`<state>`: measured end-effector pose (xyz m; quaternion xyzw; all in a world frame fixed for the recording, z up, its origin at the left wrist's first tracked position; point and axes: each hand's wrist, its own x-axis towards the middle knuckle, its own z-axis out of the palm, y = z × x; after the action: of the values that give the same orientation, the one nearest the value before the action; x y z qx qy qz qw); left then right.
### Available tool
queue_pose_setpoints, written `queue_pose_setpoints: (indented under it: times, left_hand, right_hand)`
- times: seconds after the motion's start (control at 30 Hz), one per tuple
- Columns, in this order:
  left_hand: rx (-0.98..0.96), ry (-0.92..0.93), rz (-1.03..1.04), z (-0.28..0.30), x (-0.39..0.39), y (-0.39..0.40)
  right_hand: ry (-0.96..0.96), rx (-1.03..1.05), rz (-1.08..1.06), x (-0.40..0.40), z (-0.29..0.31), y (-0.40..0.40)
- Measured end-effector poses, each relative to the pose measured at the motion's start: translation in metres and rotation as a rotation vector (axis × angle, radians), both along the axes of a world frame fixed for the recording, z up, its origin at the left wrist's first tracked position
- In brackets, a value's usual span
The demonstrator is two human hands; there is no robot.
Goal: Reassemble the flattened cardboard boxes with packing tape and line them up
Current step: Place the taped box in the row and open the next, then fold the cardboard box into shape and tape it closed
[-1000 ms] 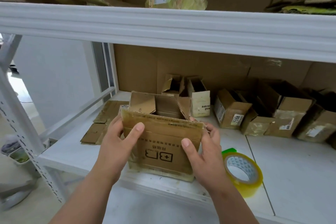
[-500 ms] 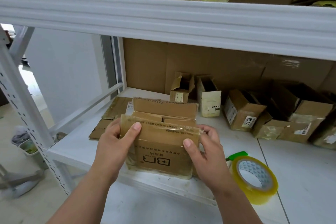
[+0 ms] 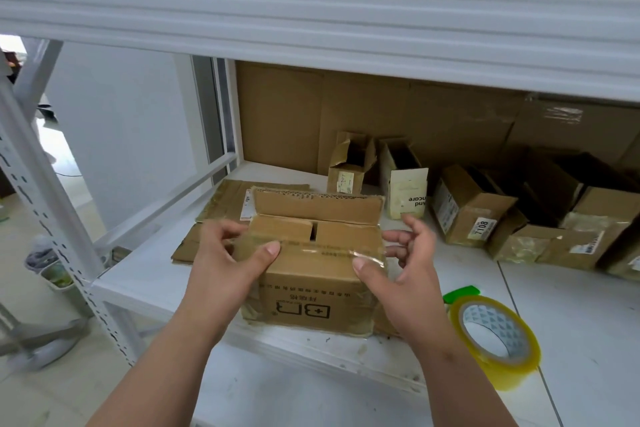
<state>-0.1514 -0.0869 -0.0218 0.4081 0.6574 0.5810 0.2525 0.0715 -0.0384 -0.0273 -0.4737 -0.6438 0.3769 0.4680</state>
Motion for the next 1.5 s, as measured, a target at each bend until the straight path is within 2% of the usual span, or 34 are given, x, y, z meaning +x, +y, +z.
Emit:
queue_pose_setpoints:
  times: [0.1, 0.23, 0.33, 0.57, 0.7, 0.83, 1.0, 1.13, 1.3, 1.5]
  left_hand:
    - [-0.002, -0.003, -0.113, 0.007, -0.005, 0.001]
    - [-0.084, 0.089, -0.222, 0.016, -0.011, 0.006]
    - [-0.117, 0.071, -0.272, 0.018, -0.013, 0.009]
    - [-0.032, 0.005, -0.175, -0.003, -0.009, 0.01]
    - [-0.025, -0.029, -0.136, 0.0, -0.005, 0.012]
    - [-0.025, -0.038, -0.14, 0.003, -0.003, 0.017]
    - [-0.044, -0.162, -0.268, 0.014, -0.002, 0.022]
    - [-0.105, -0.236, -0.394, 0.018, 0.024, 0.027]
    - [-0.111, -0.07, -0.257, 0.013, 0.045, 0.041]
    - [-0.192, 0.13, -0.332, 0.03, 0.029, 0.037]
  right_hand:
    - [-0.07, 0.012, 0.039, 0.0, 0.006, 0.005]
    - [-0.07, -0.036, 0.139, -0.007, 0.02, 0.011]
    - [-0.048, -0.037, 0.193, -0.006, 0.021, 0.015]
    - [-0.078, 0.132, 0.135, 0.001, 0.003, 0.014]
    - [-0.195, 0.064, 0.268, 0.013, -0.001, 0.012]
    - [-0.316, 0.008, 0.257, 0.017, -0.001, 0.014]
    - [-0.253, 0.05, 0.188, 0.021, -0.006, 0.015]
    - [-0.106, 0.107, 0.086, 0.044, 0.004, 0.018]
    - [-0.167, 0.063, 0.115, 0.063, 0.012, 0.03]
    - [-0.25, 0.083, 0.055, 0.053, 0.006, 0.032]
